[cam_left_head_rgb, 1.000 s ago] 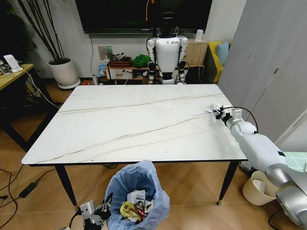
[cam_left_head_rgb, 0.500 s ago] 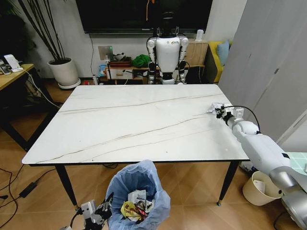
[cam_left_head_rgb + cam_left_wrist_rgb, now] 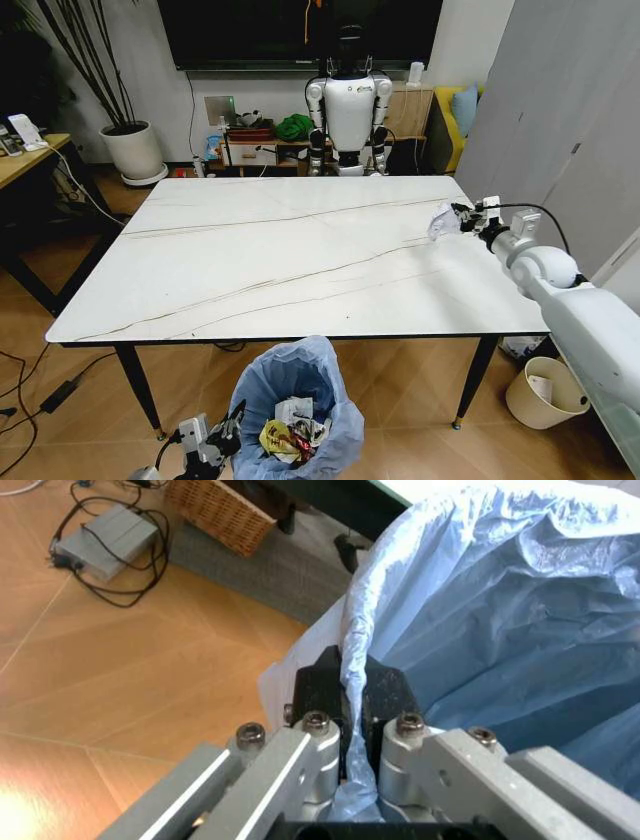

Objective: Pick up the trash bin and place the trash from the table into it.

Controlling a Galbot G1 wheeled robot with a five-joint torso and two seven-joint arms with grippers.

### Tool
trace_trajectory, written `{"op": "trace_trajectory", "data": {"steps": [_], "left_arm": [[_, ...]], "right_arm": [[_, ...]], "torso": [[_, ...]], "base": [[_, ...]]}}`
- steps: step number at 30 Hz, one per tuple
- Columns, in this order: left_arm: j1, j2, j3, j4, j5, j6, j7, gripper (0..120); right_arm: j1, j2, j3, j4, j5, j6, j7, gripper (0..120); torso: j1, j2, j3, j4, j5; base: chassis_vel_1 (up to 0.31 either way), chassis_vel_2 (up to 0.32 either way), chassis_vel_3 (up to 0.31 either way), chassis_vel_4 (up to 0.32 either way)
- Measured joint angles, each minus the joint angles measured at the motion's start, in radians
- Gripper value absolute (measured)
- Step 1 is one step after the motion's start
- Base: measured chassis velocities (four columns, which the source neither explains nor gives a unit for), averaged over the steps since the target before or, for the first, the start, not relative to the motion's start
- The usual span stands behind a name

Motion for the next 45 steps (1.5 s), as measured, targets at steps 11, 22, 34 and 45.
{"op": "trace_trajectory", "data": {"steps": [11, 22, 34, 45], "left_arm": [[-0.04, -0.01, 0.032, 0.034, 0.002, -0.001, -0.013, 0], [-0.045, -0.042, 0.05, 0.05, 0.027, -0.004, -0.006, 0], [-0.026, -0.045, 0.027, 0.03, 0.027, -0.004, -0.001, 0], [-0.028, -0.04, 0.025, 0.03, 0.024, -0.004, -0.001, 0]], "right_arm": [[-0.185, -0.259, 0.182, 0.396, 0.143, 0.021, -0.055, 0], [-0.171, -0.291, 0.16, 0.501, 0.185, 0.032, -0.08, 0], [-0.313, -0.198, 0.211, 0.407, 0.113, -0.004, -0.046, 14], [-0.523, -0.141, 0.338, 0.436, 0.083, -0.039, 0.021, 54]], "torso": [[0.0, 0.0, 0.0, -0.0002, 0.0002], [0.0, 0.0, 0.0, 0.0002, 0.0009], [0.0, 0.0, 0.0, -0.0001, 0.0007], [0.0, 0.0, 0.0, -0.0002, 0.0]], "base": [[0.0, 0.0, 0.0, 0.0], [0.0, 0.0, 0.0, 0.0], [0.0, 0.0, 0.0, 0.0], [0.0, 0.0, 0.0, 0.0]]}}
